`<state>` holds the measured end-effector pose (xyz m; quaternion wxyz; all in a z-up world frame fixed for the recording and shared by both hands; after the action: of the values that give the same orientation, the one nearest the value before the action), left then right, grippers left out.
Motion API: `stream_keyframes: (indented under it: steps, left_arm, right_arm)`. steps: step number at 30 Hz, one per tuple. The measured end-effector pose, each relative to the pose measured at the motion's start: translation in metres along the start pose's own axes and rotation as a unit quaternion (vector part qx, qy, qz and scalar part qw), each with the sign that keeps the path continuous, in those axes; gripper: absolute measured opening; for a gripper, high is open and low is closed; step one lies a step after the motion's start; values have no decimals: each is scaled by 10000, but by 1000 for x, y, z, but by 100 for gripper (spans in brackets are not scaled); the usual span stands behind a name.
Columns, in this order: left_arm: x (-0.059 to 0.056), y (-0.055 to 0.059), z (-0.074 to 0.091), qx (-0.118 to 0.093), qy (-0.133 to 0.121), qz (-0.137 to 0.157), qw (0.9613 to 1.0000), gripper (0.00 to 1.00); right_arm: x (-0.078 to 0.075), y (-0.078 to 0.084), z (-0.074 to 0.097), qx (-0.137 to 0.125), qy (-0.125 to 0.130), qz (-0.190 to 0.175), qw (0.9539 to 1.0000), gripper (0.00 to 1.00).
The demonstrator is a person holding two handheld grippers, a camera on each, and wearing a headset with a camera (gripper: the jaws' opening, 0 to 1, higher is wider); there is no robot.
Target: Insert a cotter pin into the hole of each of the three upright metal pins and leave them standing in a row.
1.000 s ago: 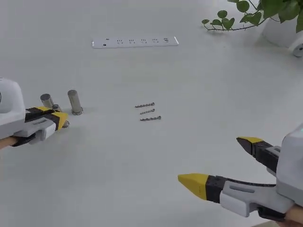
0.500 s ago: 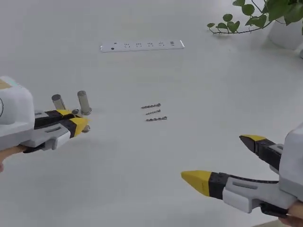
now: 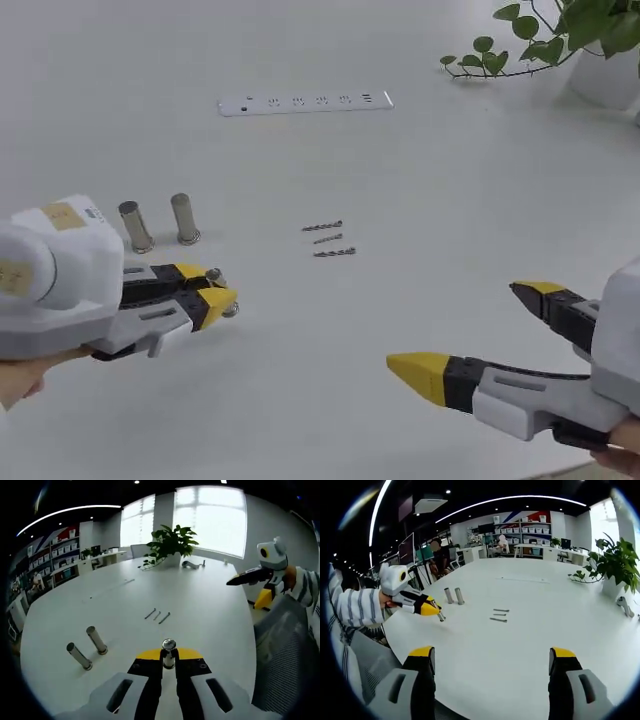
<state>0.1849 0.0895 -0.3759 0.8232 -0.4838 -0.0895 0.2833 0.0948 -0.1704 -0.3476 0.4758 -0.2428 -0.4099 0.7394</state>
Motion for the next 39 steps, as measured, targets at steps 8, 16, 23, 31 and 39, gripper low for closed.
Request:
stream_keyframes:
  steps: [8,16,23,31,39]
  left_arm:
    - [-16,10,-12,193,178,-191,9995,5]
    - [-24,16,-19,345,285,-344,9984,5]
    - [-28,18,-23,394,347,-402,9978,5]
    - [-32,20,-26,460,407,-555,9966,5]
    - [-33,26,-27,562,418,-583,9958,5]
  right_arm:
    - [1,2,0,25,-13,-15,10000,93]
    - [0,2,0,-2,-18,-40,10000,93]
    - [0,4,-1,16,-51,-55,10000,93]
    - [0,6,-3,45,-90,-67,9999,93]
    - [1,7,-3,68,-123,-93,9999,93]
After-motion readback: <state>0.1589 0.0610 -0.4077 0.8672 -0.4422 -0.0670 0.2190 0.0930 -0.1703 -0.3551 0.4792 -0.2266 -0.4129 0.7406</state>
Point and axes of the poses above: the centre of the closed fingertips' face, and the gripper's own axes: z roughly backward along the fingers, x roughly to its left, y roughly out of its underside, the point moved 8 cm from there along z, roughly backward along the fingers, and after that the axes turned 5 degrees about z, right-handed, at the moved point
